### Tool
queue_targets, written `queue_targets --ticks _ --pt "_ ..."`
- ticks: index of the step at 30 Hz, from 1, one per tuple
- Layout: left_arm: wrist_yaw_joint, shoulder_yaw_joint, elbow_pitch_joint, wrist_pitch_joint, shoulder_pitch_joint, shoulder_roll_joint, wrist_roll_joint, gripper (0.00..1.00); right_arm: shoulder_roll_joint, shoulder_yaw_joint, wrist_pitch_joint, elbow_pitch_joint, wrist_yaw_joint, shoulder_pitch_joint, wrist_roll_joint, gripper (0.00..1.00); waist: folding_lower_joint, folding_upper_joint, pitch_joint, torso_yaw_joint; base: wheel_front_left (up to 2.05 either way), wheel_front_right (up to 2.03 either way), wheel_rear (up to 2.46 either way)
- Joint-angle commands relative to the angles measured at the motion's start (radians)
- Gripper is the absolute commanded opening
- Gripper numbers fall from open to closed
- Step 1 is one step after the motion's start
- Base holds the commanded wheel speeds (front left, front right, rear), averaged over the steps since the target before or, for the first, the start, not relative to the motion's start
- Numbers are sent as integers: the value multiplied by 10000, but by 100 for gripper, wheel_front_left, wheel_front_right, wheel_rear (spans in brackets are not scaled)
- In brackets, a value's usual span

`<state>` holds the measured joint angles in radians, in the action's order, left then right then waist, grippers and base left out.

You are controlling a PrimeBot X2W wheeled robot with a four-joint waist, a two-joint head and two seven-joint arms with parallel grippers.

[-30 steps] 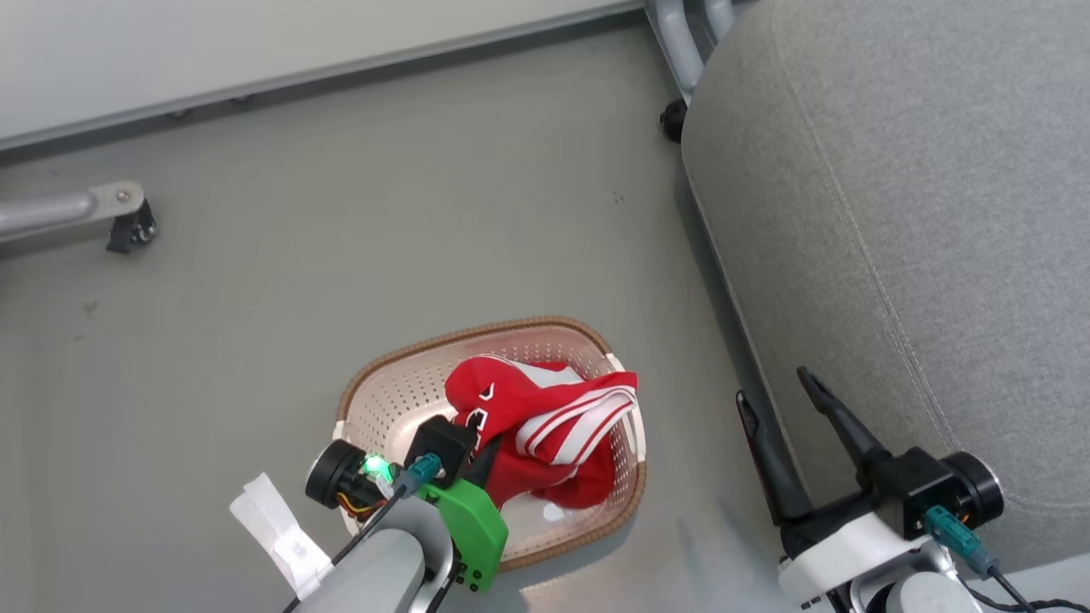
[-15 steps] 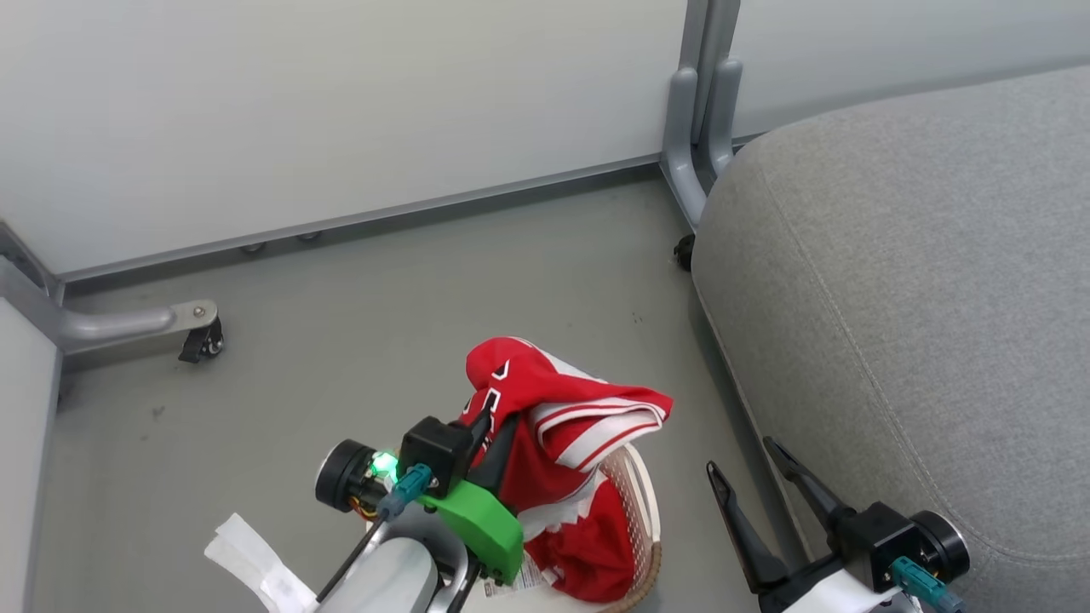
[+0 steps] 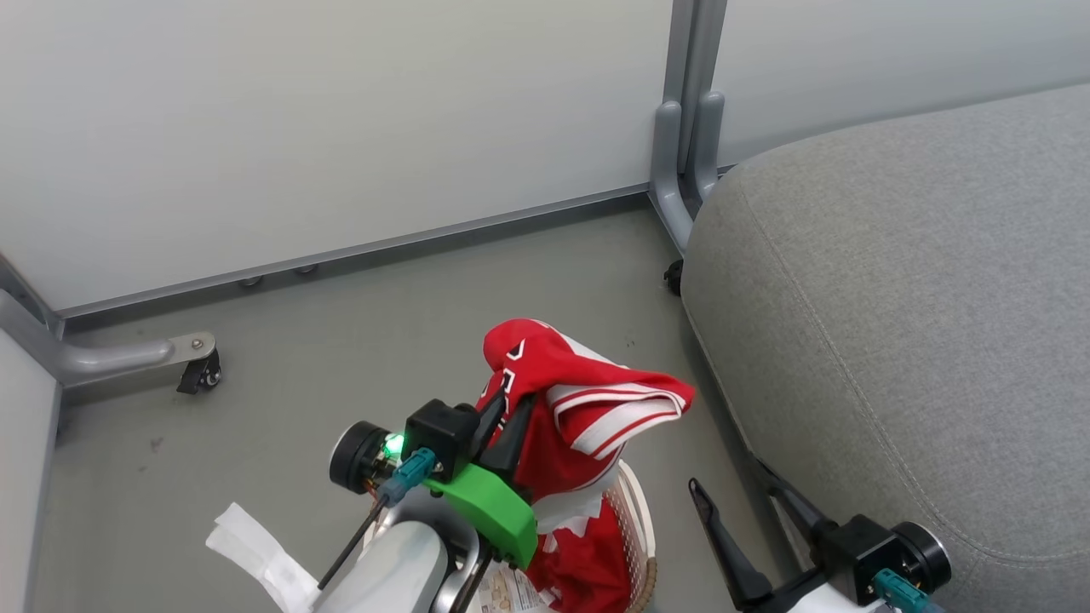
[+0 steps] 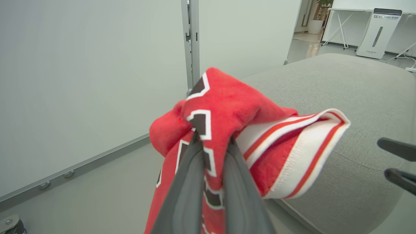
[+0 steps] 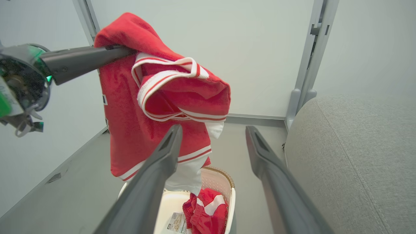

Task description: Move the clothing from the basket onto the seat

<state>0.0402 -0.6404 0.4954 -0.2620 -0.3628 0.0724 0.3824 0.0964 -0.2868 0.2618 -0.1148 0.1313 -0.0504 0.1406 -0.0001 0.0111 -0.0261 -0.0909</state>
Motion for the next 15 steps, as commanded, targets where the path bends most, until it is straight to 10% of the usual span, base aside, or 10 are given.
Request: queue_targets --ticks 1,15 --pt "67 -1 -25 -42 -235 -69 133 0 50 -104 48 -49 -10 28 62 100 1 -111 0 8 0 0 0" --pt "215 -1320 -1077 415 -1091 -218 1106 0 -55 -834 48 -345 -10 1282 78 100 1 -111 35 147 0 0 0"
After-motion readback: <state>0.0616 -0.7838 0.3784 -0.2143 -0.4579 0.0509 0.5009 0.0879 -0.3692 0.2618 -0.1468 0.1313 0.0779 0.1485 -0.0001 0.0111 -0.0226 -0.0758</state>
